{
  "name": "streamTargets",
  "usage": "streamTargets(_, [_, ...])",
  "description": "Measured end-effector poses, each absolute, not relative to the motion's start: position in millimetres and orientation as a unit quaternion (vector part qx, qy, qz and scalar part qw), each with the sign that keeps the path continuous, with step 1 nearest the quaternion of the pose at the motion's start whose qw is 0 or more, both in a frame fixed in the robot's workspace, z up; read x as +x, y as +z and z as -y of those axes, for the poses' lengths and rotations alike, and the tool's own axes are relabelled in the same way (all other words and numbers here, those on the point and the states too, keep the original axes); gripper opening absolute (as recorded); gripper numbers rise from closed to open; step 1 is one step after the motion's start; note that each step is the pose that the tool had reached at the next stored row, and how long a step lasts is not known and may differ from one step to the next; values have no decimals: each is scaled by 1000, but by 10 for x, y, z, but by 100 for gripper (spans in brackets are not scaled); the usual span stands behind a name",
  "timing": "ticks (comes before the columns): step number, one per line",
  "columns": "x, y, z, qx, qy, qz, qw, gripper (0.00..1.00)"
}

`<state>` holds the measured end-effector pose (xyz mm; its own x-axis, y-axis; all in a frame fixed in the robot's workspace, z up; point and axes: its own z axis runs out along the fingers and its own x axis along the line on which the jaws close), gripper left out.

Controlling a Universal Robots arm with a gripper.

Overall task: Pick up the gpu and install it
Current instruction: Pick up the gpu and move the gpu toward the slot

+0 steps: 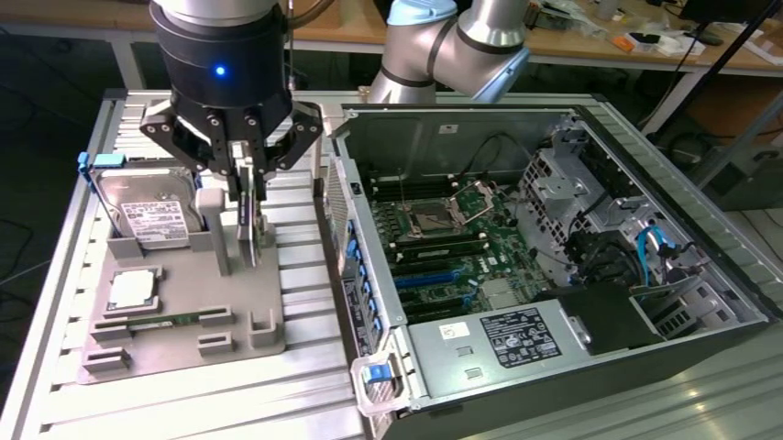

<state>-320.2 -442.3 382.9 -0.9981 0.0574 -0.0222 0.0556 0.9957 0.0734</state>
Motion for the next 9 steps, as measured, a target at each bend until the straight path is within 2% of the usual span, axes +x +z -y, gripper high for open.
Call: streamTargets(9, [-3202, 3847, 4423, 28, 36, -999, 12, 27])
